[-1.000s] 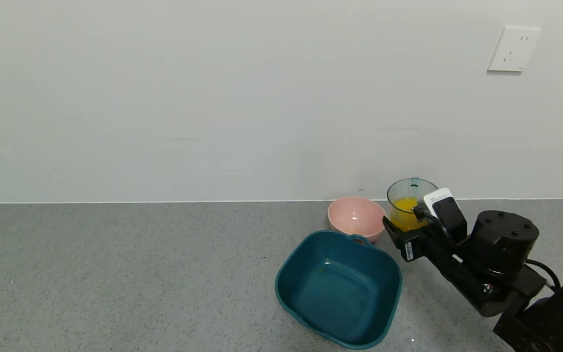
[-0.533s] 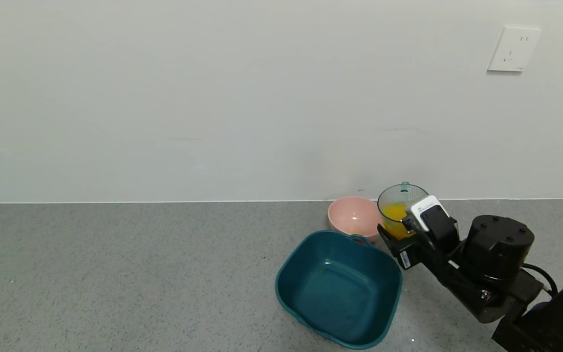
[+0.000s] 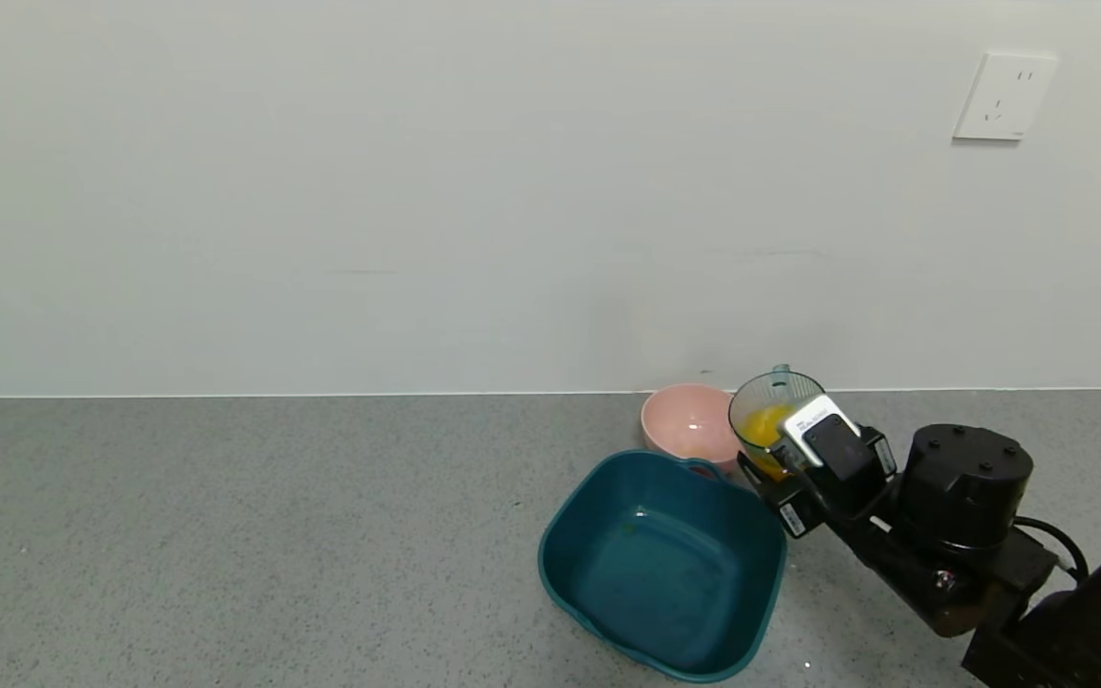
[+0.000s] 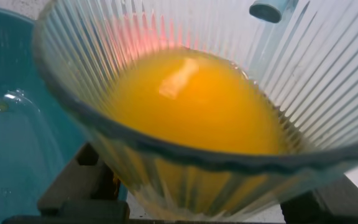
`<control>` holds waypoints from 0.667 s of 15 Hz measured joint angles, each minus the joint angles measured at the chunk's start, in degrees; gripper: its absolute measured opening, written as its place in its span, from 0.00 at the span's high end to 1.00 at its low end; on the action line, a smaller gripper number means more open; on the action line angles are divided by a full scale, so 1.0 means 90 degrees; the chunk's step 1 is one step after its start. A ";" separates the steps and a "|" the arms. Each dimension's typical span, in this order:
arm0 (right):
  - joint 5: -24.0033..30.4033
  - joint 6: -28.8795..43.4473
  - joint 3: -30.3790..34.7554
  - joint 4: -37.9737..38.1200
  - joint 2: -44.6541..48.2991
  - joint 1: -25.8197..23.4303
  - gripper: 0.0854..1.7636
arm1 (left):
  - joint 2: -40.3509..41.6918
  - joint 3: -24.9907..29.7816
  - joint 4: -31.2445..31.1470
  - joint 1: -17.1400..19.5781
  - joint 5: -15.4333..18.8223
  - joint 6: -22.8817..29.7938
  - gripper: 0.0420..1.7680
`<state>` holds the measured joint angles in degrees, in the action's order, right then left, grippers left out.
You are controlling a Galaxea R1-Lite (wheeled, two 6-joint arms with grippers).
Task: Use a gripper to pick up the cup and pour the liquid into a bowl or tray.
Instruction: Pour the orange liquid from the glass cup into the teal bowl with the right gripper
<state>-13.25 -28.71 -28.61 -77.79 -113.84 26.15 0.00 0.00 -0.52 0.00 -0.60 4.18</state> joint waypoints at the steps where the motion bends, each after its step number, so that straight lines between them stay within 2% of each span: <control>1: -0.0012 -0.0077 -0.0003 0.0092 0.0007 0.0022 0.23 | 0.0000 0.0000 0.0000 0.0000 0.0000 0.0000 0.03; 5: -0.0019 -0.0516 -0.0076 0.0721 0.0168 0.0058 0.23 | 0.0000 0.0000 0.0000 0.0000 0.0000 0.0000 0.03; 10: -0.0022 -0.0920 -0.0578 0.2052 0.0511 0.0087 0.23 | 0.0000 0.0000 0.0000 0.0000 0.0000 0.0000 0.03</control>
<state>-13.45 -36.99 -33.82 -59.32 -109.24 26.93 0.00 0.00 -0.52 0.00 -0.60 4.18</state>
